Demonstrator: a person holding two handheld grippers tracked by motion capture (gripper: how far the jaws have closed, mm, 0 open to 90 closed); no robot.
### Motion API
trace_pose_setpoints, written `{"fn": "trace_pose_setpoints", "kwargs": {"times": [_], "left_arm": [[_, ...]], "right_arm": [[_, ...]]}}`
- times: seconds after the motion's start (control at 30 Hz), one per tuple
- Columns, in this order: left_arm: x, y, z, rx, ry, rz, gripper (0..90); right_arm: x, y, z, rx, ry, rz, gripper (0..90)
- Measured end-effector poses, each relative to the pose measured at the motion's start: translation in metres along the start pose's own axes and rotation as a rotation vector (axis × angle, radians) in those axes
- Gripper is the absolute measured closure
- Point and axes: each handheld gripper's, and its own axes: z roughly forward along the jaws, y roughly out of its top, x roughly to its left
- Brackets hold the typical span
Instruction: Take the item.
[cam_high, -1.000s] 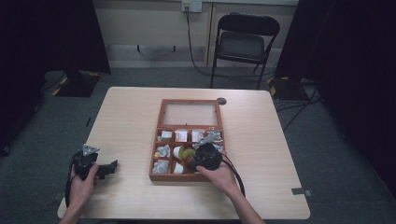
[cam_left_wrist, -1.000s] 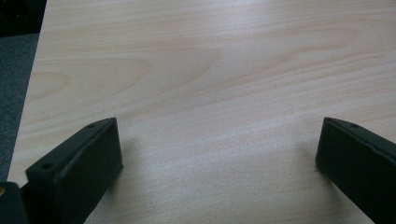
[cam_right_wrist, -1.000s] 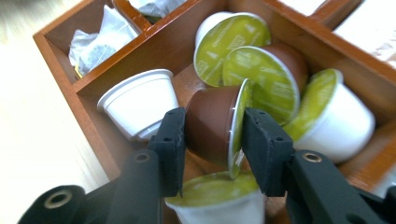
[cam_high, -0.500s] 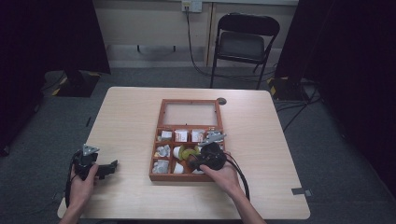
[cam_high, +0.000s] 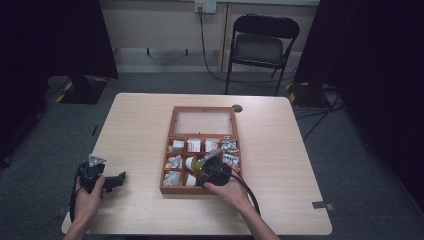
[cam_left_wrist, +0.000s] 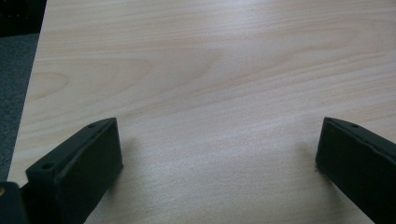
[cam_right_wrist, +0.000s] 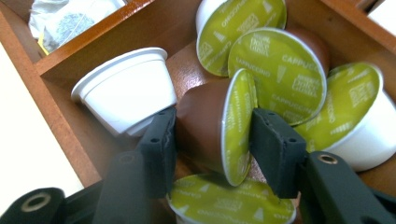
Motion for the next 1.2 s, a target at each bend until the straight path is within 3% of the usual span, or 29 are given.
{"fn": "trace_pose_setpoints", "kwargs": {"times": [0.1,0.23,0.4,0.6,0.83,1.2], "left_arm": [[0.000,0.000,0.000,0.000,0.000,0.000,0.0],[0.000,0.000,0.000,0.000,0.000,0.000,0.0],[0.000,0.000,0.000,0.000,0.000,0.000,0.0],[0.000,0.000,0.000,0.000,0.000,0.000,0.0],[0.000,0.000,0.000,0.001,0.000,0.001,0.0],[0.000,0.000,0.000,0.000,0.000,0.000,0.0]], "right_arm": [[-0.001,0.000,0.000,-0.003,0.005,0.014,52.5],[0.000,-0.001,-0.002,-0.018,0.008,-0.001,55.3],[-0.002,-0.002,-0.008,-0.066,0.022,0.012,56.8],[-0.012,-0.004,-0.022,-0.134,0.055,0.060,56.8],[-0.021,-0.009,-0.028,-0.161,0.069,0.089,56.8],[-0.029,-0.010,-0.041,-0.228,0.083,0.091,56.8]]}}
